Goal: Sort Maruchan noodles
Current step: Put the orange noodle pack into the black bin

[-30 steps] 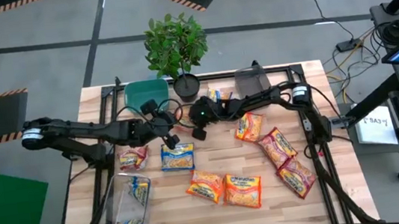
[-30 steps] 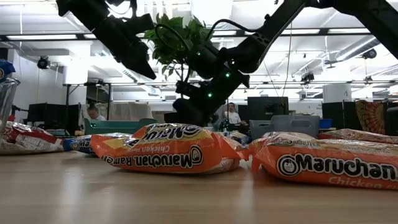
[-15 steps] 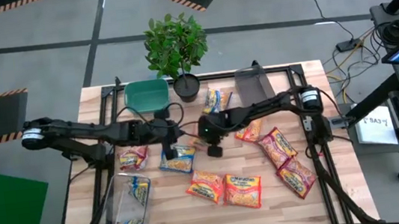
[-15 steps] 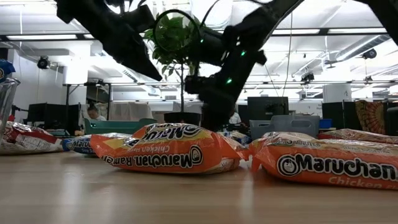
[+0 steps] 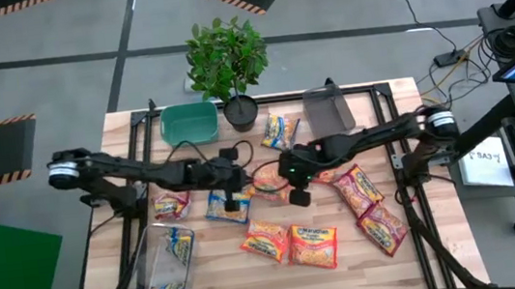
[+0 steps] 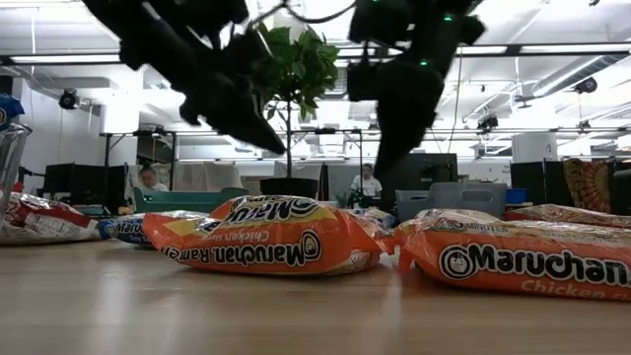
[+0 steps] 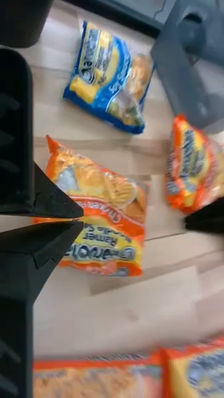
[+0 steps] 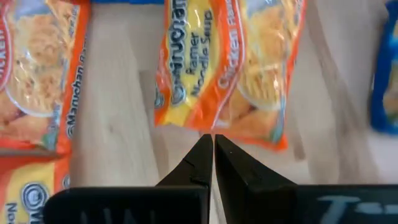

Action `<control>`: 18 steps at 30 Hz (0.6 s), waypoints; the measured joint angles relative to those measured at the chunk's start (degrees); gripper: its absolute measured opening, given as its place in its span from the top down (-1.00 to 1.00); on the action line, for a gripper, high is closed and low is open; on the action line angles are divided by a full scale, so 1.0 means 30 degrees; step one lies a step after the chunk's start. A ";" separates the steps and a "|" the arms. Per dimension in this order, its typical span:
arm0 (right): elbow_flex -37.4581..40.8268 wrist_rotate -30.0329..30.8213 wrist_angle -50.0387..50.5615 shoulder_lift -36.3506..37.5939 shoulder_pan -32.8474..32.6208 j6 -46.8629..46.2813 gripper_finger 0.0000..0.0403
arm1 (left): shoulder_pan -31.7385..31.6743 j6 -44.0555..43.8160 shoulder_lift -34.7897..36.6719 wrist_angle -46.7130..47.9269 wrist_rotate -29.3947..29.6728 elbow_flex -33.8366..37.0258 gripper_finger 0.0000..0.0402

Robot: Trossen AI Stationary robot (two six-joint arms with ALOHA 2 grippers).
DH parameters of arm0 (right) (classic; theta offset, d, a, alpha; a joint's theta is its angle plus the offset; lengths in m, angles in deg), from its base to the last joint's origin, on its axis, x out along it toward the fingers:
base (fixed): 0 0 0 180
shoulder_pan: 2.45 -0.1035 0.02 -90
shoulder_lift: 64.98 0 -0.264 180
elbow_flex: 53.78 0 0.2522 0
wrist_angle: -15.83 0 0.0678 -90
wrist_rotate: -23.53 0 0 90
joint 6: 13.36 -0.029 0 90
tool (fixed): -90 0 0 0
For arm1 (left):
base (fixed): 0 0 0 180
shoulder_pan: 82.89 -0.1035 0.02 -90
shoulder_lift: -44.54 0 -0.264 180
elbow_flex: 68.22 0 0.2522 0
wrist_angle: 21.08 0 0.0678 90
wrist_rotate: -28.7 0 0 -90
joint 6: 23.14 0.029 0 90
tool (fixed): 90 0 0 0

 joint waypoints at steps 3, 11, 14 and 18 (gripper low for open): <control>0.1980 -0.0013 -0.1175 0.1161 0.0007 -0.2229 0.96 | -0.0074 0.0734 -0.1323 -0.0113 -0.0129 -0.0530 0.98; 0.5909 0.0066 -0.5493 0.3077 0.0023 -0.8177 0.96 | -0.0660 0.1470 -0.4256 0.1096 -0.0217 -0.1853 0.99; 0.6663 0.0066 -0.6265 0.3331 0.0104 -0.8844 0.96 | -0.0952 0.1440 -0.4863 0.1003 -0.0254 -0.2117 0.99; 0.6980 0.0070 -0.6508 0.3300 0.0358 -0.9297 0.94 | -0.1228 0.1324 -0.5114 0.1113 -0.0326 -0.2054 0.99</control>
